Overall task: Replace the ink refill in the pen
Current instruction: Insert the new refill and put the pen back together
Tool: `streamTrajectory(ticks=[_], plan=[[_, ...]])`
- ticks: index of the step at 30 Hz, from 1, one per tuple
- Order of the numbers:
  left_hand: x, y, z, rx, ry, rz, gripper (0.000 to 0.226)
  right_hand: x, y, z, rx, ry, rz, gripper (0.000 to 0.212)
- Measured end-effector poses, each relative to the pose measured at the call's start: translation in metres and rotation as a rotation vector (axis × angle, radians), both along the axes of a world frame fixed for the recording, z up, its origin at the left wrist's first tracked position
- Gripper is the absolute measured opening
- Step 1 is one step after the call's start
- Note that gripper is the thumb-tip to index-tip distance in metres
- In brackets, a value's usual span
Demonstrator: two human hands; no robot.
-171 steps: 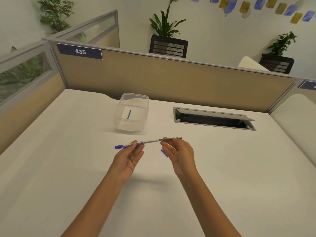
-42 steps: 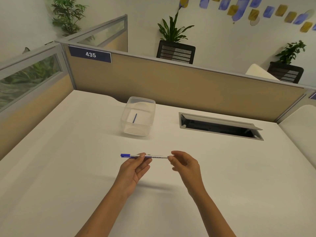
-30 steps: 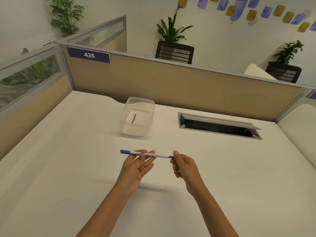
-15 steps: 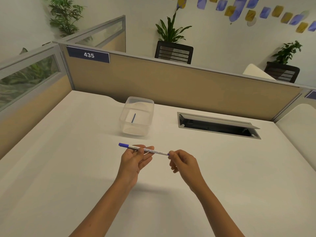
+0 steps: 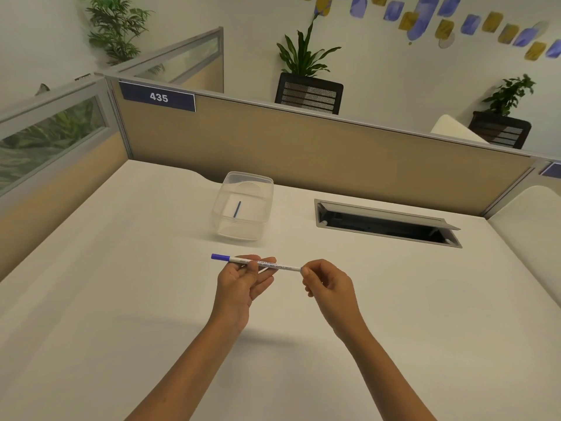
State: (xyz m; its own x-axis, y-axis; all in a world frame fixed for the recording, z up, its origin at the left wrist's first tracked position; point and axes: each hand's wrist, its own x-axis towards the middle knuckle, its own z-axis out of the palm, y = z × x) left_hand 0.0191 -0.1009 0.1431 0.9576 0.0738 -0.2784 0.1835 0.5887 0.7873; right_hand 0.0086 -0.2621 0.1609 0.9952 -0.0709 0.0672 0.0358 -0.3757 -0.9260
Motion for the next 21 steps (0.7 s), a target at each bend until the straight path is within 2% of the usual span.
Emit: streamTrajectory(ticks=[2, 4, 6, 10, 13, 16, 21], plan=[[0.0, 0.001, 0.001, -0.03, 0.016, -0.005, 0.012, 0.0, -0.001, -0.003, -0.231, -0.219, 0.016, 0.008], [0.0, 0.002, 0.004, -0.036, 0.009, -0.01, 0.012, 0.0, -0.003, -0.005, -0.266, -0.285, 0.04, 0.008], [0.001, 0.004, 0.006, -0.016, -0.019, -0.016, 0.011, -0.001, -0.003, 0.0, -0.099, -0.118, 0.052, 0.009], [0.001, 0.006, 0.01, 0.06, -0.108, -0.034, 0.009, -0.001, -0.004, 0.013, 0.367, 0.301, 0.076, 0.023], [0.0, 0.004, 0.012, 0.125, -0.165, -0.042, 0.01, 0.0, -0.006, 0.016, 0.53, 0.41, 0.064, 0.02], [0.0, 0.001, 0.013, 0.136, -0.147, -0.03, 0.01, 0.0, 0.001, 0.012, 0.383, 0.277, -0.031, 0.016], [0.0, -0.005, 0.019, -0.033, 0.061, -0.022, 0.012, -0.003, 0.006, 0.0, -0.187, -0.264, -0.091, 0.016]])
